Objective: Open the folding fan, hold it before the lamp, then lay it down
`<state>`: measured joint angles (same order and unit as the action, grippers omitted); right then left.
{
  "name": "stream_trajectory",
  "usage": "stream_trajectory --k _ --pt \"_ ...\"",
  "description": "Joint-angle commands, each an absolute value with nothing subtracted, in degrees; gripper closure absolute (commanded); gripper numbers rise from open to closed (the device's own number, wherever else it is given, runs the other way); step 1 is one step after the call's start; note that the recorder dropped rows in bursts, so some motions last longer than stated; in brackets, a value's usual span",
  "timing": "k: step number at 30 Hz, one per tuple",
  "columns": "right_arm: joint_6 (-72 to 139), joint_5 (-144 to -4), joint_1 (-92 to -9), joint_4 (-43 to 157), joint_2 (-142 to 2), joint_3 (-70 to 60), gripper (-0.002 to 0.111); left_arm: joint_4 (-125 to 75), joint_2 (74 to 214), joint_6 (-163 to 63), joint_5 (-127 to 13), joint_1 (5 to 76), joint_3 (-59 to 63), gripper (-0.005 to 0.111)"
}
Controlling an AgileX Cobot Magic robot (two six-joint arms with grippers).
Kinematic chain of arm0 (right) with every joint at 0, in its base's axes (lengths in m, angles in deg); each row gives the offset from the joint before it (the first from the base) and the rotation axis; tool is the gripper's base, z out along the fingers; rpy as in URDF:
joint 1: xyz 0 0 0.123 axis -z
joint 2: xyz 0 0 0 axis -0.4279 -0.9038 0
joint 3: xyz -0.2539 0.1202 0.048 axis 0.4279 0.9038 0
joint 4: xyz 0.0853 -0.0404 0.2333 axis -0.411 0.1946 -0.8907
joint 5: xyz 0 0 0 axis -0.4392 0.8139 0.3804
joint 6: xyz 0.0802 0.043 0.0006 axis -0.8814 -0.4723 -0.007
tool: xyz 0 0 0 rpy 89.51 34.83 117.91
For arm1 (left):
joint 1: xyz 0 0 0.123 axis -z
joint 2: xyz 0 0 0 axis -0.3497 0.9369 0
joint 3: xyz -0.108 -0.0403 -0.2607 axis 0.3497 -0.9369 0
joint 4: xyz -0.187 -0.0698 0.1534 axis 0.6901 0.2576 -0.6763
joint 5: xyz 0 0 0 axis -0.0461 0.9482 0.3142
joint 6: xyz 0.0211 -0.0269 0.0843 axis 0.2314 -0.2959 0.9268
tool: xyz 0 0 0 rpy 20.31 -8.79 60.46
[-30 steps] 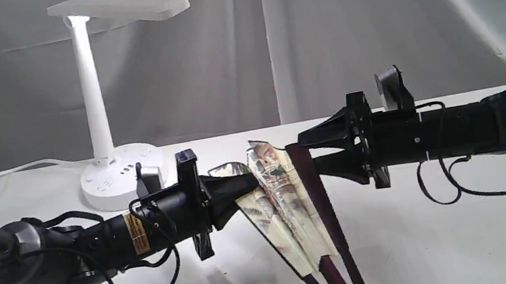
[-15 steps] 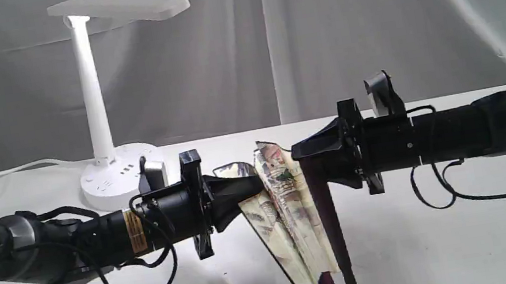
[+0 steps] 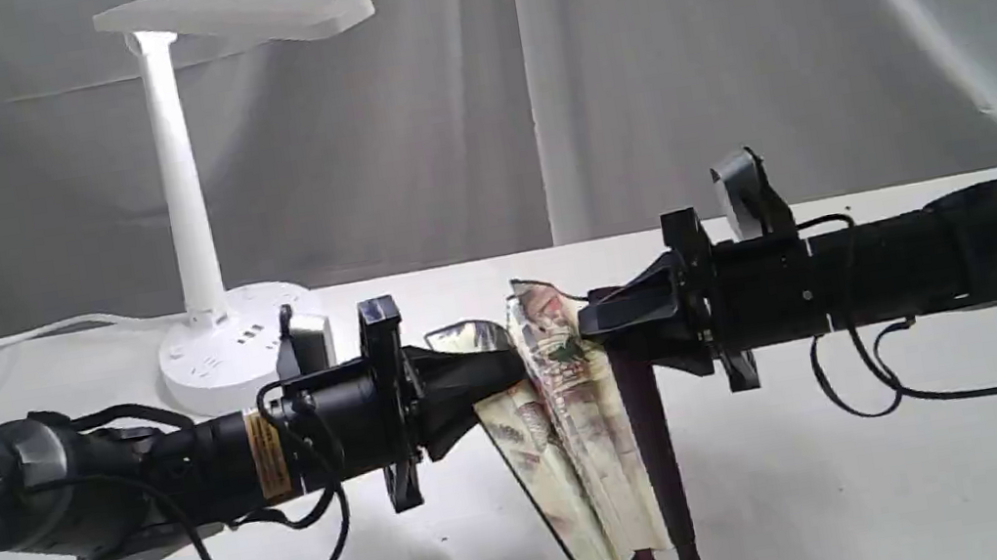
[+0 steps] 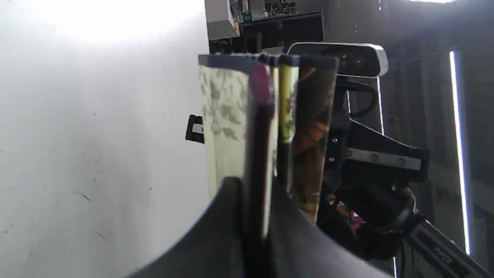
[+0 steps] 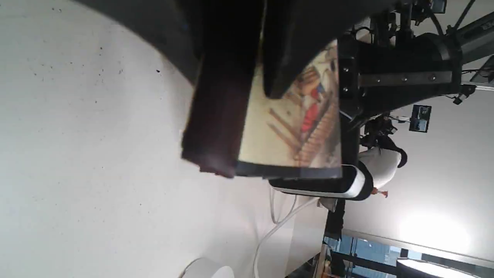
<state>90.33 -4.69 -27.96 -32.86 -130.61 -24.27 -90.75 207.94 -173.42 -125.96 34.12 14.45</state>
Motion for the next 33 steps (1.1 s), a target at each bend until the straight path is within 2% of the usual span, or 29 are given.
stream_trajectory --k 1,5,15,33 --pt "90.58 -3.98 -28.15 -32.54 -129.6 -24.61 0.097 -90.99 206.71 -174.21 -127.06 35.25 14.44 0.107" --pt "90.58 -3.98 -28.15 -32.15 -129.6 -24.61 0.108 -91.37 206.71 -174.21 -127.06 35.64 14.44 0.107" --pt "91.05 -3.98 -27.9 -32.51 -129.6 -24.61 0.108 -90.26 206.56 -174.21 -127.06 35.67 14.44 0.107" --pt "90.95 -3.98 -21.94 -35.52 -129.6 -24.61 0.108 -89.32 206.56 -175.85 -127.06 28.81 14.44 0.107"
